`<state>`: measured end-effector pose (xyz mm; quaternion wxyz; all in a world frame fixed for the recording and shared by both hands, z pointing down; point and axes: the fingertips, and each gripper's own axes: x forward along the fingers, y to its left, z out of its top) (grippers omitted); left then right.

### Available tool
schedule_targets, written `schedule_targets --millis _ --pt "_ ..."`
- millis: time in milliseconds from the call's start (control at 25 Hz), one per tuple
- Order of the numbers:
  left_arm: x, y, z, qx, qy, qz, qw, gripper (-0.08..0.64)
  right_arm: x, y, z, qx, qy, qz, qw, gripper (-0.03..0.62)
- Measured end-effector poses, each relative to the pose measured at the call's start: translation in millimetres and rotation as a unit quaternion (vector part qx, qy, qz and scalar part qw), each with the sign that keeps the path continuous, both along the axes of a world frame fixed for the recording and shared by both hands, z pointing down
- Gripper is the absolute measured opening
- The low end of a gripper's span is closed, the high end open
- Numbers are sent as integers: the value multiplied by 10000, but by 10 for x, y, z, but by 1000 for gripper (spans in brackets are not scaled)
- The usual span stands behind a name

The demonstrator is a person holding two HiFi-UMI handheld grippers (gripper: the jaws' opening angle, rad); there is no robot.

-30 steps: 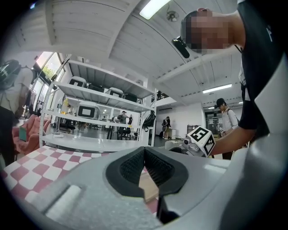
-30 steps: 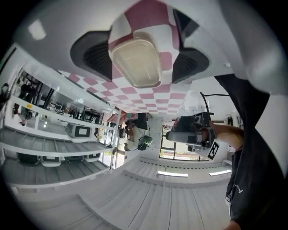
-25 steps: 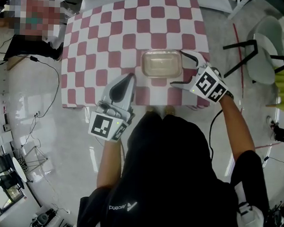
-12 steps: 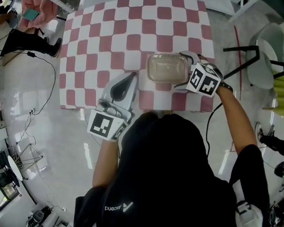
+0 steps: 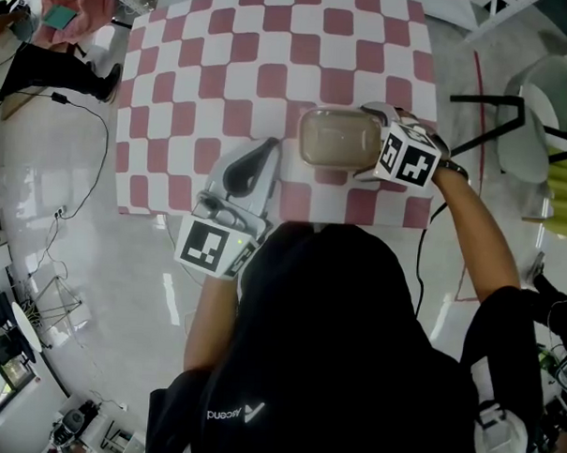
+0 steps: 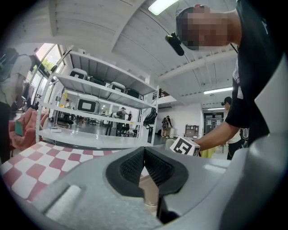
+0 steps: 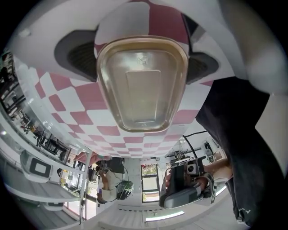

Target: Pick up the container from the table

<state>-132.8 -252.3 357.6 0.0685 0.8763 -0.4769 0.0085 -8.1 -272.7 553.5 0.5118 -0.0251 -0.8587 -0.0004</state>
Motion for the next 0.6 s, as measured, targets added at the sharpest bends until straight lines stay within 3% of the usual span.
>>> schedule_targets --millis 360,600 --pt "137 -48 -9 0 -16 171 9999 9 -6 -15 -41 85 -437 57 9990 594" --pt "108 -9 -20 -17 -65 148 9999 11 -18 53 -214 -71 -895 390 9952 594"
